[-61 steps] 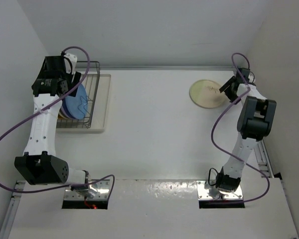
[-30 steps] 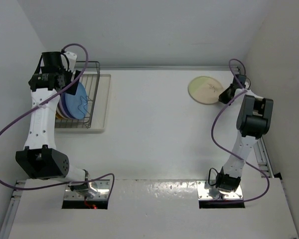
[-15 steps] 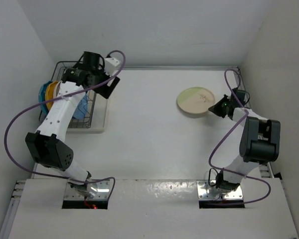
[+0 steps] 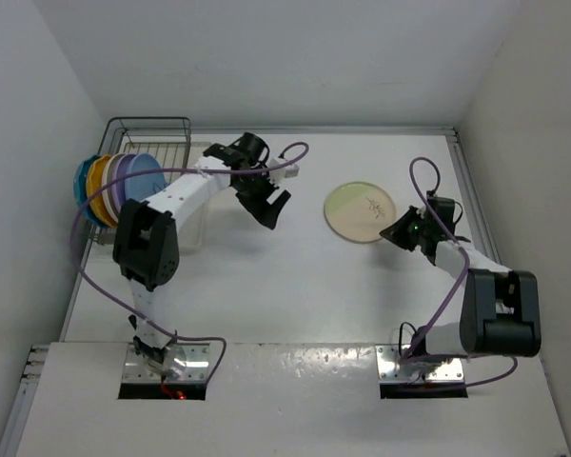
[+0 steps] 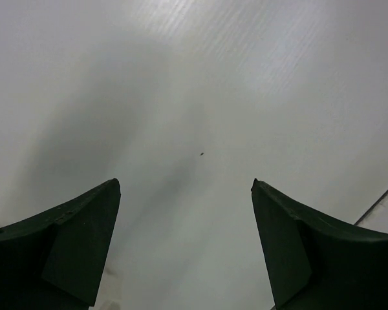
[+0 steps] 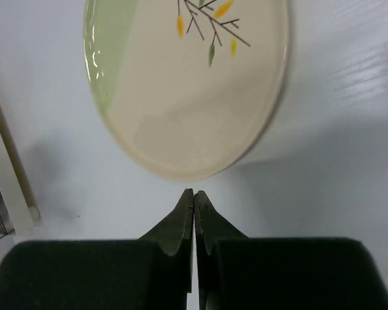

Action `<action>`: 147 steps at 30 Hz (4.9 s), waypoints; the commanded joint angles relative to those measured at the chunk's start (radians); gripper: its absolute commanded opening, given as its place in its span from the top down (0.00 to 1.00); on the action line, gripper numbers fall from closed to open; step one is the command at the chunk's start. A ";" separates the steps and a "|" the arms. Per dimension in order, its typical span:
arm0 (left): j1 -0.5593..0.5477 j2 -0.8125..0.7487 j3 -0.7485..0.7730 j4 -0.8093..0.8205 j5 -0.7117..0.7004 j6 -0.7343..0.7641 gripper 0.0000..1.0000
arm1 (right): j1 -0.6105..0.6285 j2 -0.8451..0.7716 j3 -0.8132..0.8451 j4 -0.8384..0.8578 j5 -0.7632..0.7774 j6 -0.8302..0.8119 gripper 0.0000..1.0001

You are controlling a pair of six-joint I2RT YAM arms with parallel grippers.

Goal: Load the plates into the dish rack

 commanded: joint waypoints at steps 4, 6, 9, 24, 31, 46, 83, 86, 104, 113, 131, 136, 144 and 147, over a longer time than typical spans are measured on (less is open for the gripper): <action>-0.059 0.099 0.139 0.034 0.103 -0.055 0.12 | -0.006 -0.052 -0.030 0.006 0.039 -0.013 0.93; -0.068 0.099 0.153 0.034 0.103 -0.055 0.12 | -0.008 -0.009 0.077 -0.102 0.102 -0.057 0.64; -0.079 0.089 0.153 0.034 0.069 -0.055 0.12 | -0.008 0.162 0.287 -0.275 0.199 -0.152 0.39; -0.070 0.017 0.098 0.034 0.005 -0.045 0.12 | 0.058 0.605 0.694 -0.506 0.357 -0.258 0.57; -0.070 0.035 0.098 0.043 -0.006 -0.045 0.12 | 0.075 0.605 0.689 -0.491 0.299 -0.301 1.00; -0.051 0.266 0.192 0.106 0.143 -0.133 0.12 | 0.176 0.357 0.361 -0.290 0.071 -0.447 1.00; -0.160 0.332 0.159 0.195 -0.131 -0.211 1.00 | 0.252 0.239 0.246 -0.264 0.111 -0.378 0.97; -0.160 0.252 0.219 0.185 -0.303 -0.142 1.00 | 0.238 0.225 0.269 -0.306 0.120 -0.379 0.53; -0.212 0.127 0.475 0.003 -0.965 0.086 1.00 | 0.182 0.088 0.292 -0.327 0.117 -0.344 0.26; -0.188 0.072 0.528 0.055 -1.123 0.156 1.00 | 0.184 0.076 0.303 -0.326 0.113 -0.304 0.26; -0.004 -0.118 0.595 0.269 -1.317 0.390 1.00 | 0.207 0.034 0.286 -0.314 0.142 -0.307 0.26; 0.007 -0.169 0.576 0.310 -1.403 0.487 1.00 | 0.207 0.019 0.249 -0.282 0.137 -0.290 0.26; 0.113 -0.244 0.414 0.319 -1.428 0.488 1.00 | 0.209 0.025 0.232 -0.276 0.131 -0.293 0.26; 0.142 -0.266 0.366 0.319 -1.428 0.479 1.00 | 0.207 0.027 0.234 -0.276 0.130 -0.293 0.26</action>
